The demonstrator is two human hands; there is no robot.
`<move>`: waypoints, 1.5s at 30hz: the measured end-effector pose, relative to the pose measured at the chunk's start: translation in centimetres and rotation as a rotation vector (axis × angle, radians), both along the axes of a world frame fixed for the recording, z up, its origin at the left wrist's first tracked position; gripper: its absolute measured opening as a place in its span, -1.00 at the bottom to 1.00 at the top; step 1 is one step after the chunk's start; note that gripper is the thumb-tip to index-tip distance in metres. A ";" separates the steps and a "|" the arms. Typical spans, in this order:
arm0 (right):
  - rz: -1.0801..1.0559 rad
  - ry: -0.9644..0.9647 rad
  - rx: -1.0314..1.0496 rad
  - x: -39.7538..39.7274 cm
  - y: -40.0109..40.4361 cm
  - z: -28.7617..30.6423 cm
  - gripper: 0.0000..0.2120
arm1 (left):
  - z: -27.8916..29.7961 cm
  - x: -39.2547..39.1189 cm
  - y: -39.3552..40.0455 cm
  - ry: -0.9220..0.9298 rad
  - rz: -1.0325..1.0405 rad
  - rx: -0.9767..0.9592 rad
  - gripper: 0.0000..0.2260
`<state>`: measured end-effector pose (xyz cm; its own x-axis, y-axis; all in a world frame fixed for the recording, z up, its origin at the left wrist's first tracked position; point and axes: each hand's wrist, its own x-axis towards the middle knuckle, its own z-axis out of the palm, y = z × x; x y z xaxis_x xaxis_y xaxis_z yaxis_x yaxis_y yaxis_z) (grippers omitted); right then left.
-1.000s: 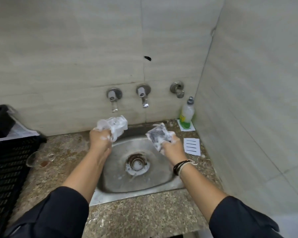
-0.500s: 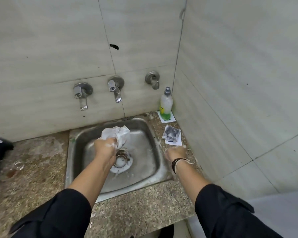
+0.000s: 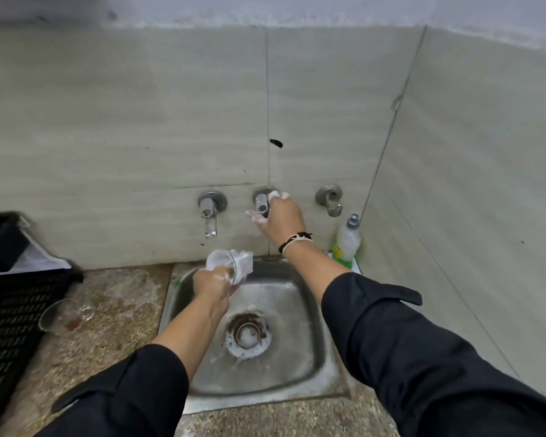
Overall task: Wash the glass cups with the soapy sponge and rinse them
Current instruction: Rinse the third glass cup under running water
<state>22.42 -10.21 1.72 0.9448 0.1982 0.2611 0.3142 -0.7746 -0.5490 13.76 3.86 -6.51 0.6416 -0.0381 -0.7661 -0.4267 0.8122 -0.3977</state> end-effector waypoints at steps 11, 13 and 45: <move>0.050 -0.064 -0.003 1.6 -0.1 -0.8 -0.63 | 2.1 -2.7 -0.9 0.372 -0.757 1.233 -0.68; 0.105 -0.038 0.009 2.3 -1.0 -0.5 -0.68 | 2.0 -2.3 -0.4 0.339 -0.662 1.100 -0.68; 0.053 1.149 0.881 1.9 3.1 -7.4 -0.89 | -2.1 -4.0 1.7 0.491 -0.814 1.281 -0.65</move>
<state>24.32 -7.07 -5.72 0.7089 0.4175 -0.5685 -0.6026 -0.0605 -0.7958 9.73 5.54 -8.61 0.4650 0.5709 -0.6766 0.3927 0.5519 0.7356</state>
